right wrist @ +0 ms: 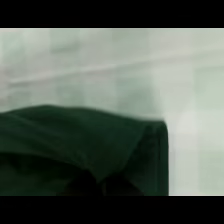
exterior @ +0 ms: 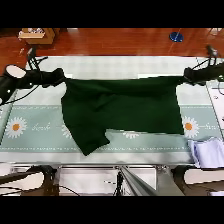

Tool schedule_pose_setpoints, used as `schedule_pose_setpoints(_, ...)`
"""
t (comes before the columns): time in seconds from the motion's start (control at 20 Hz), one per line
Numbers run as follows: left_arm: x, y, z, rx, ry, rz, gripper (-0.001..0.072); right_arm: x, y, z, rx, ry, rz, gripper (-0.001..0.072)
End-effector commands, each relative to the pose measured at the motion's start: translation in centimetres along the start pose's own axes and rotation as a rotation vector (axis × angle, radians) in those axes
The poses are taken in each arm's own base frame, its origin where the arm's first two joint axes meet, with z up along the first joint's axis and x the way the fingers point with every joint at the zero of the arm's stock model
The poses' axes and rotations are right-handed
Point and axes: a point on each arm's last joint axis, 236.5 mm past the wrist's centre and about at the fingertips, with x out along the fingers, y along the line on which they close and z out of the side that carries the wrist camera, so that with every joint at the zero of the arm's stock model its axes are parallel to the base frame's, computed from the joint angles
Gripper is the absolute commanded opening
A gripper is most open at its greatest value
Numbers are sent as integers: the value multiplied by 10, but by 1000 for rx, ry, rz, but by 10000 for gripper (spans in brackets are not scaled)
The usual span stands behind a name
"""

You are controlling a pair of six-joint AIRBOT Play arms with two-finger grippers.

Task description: Fold the shirts.

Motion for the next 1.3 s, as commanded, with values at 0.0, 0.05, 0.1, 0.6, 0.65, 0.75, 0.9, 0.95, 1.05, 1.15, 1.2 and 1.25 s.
schedule_pose_setpoints(0.0,13,10,-11,-55,46,10,84,23,3,-10,-81,51,-18,173)
schedule_pose_setpoints(0.05,6,12,-4,-54,39,9,218,19,6,-7,-93,41,-13,301)
schedule_pose_setpoints(0.1,-4,15,4,-50,39,3,368,9,6,-3,-99,33,-16,408)
schedule_pose_setpoints(0.6,-125,99,-99,-273,491,-142,531,-123,-107,-79,112,120,-226,482)
schedule_pose_setpoints(0.65,-119,101,-119,-319,523,-147,625,-118,-112,-97,149,149,-218,481)
schedule_pose_setpoints(0.75,-103,101,-157,-382,584,-150,670,-107,-115,-132,203,211,-197,481)
schedule_pose_setpoints(0.9,-83,98,-184,-374,612,-130,669,-96,-107,-161,213,255,-165,473)
schedule_pose_setpoints(0.95,-78,96,-188,-363,617,-122,669,-95,-104,-163,206,250,-157,473)
schedule_pose_setpoints(1.05,-67,88,-193,-334,622,-114,669,-96,-102,-163,203,230,-159,473)
schedule_pose_setpoints(1.15,-54,77,-194,-299,619,-117,669,-100,-100,-161,198,217,-164,473)
schedule_pose_setpoints(1.2,-47,71,-196,-279,623,-116,669,-102,-99,-160,194,209,-167,472)
schedule_pose_setpoints(1.25,-42,68,-201,-261,636,-112,669,-104,-98,-159,190,202,-170,473)
